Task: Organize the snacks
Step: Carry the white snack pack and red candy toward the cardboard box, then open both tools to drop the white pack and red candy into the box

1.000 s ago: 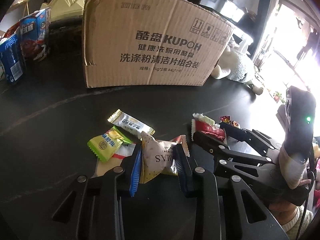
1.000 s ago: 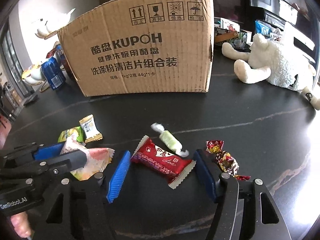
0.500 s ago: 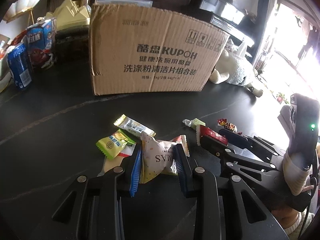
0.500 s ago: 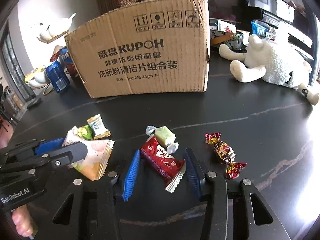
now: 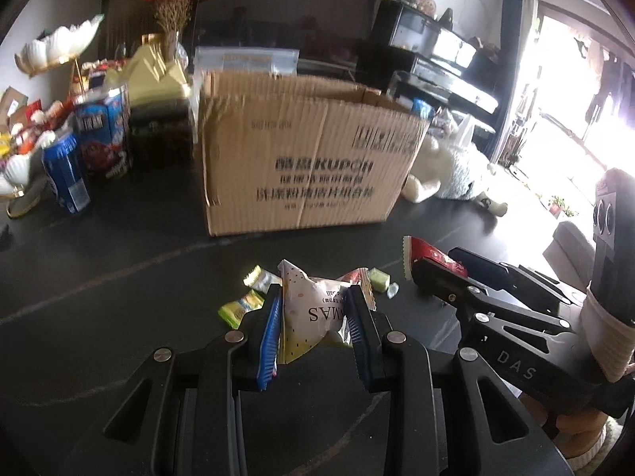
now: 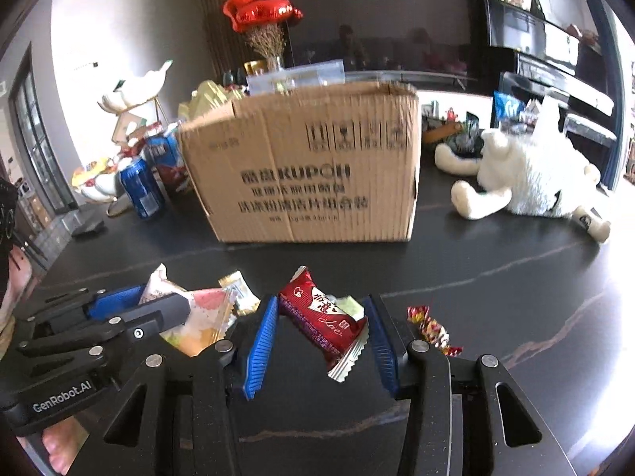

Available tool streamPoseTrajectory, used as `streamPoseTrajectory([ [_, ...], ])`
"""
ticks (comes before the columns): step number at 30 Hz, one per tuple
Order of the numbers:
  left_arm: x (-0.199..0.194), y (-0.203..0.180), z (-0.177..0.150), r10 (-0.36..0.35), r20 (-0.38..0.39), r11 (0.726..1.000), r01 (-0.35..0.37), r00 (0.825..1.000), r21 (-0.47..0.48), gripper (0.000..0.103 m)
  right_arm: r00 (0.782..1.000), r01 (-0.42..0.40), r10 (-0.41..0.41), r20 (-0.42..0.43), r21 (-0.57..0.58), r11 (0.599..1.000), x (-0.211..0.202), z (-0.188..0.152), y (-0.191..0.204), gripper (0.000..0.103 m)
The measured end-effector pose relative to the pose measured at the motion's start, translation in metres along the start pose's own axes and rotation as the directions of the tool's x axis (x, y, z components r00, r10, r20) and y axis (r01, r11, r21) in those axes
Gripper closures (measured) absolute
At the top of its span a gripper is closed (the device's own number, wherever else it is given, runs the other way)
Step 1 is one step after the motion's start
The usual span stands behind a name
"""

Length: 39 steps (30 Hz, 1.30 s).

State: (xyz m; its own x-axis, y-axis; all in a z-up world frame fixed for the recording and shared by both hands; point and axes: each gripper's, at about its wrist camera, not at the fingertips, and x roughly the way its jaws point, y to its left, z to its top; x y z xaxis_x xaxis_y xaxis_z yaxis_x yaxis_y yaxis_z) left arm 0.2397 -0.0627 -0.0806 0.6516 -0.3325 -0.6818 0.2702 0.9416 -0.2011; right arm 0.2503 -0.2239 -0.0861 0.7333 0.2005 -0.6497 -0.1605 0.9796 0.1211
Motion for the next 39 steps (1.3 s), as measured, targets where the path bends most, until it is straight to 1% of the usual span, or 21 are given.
streamPoseTrajectory([
  [7,-0.025,-0.002,0.028,0.018,0.09,1.0,-0.02,0.996,0.024,0.071,0.998,0.007,-0.006,0.065,-0.008,1.0,-0.02,0.021,0.007,0.057],
  [16,-0.046,-0.001,0.061,0.027,0.153,0.998,-0.035,0.988,0.046,0.071,0.991,-0.019,0.017,0.13,0.012,1.0,-0.036,0.054,0.012,0.057],
  [19,-0.051,-0.002,0.072,0.02,0.167,0.998,-0.03,0.986,0.052,0.071,0.988,-0.019,0.017,0.156,0.011,1.0,-0.042,0.066,0.014,0.057],
  [24,-0.061,-0.005,0.098,0.033,0.214,0.996,-0.049,0.976,0.069,0.071,0.981,-0.012,0.012,0.195,-0.004,1.0,-0.047,0.089,0.017,0.057],
  [31,-0.064,-0.004,0.127,0.052,0.253,0.994,-0.073,0.966,0.077,0.071,0.978,-0.007,0.007,0.211,-0.003,1.0,-0.045,0.118,0.015,0.057],
  [36,-0.059,-0.006,0.143,0.066,0.251,0.991,-0.093,0.966,0.096,0.071,0.981,-0.007,0.007,0.195,-0.004,1.0,-0.037,0.136,0.01,0.057],
  [39,-0.053,-0.006,0.153,0.068,0.241,0.99,-0.095,0.968,0.102,0.071,0.981,-0.004,0.006,0.192,-0.011,1.0,-0.034,0.148,0.01,0.056],
])
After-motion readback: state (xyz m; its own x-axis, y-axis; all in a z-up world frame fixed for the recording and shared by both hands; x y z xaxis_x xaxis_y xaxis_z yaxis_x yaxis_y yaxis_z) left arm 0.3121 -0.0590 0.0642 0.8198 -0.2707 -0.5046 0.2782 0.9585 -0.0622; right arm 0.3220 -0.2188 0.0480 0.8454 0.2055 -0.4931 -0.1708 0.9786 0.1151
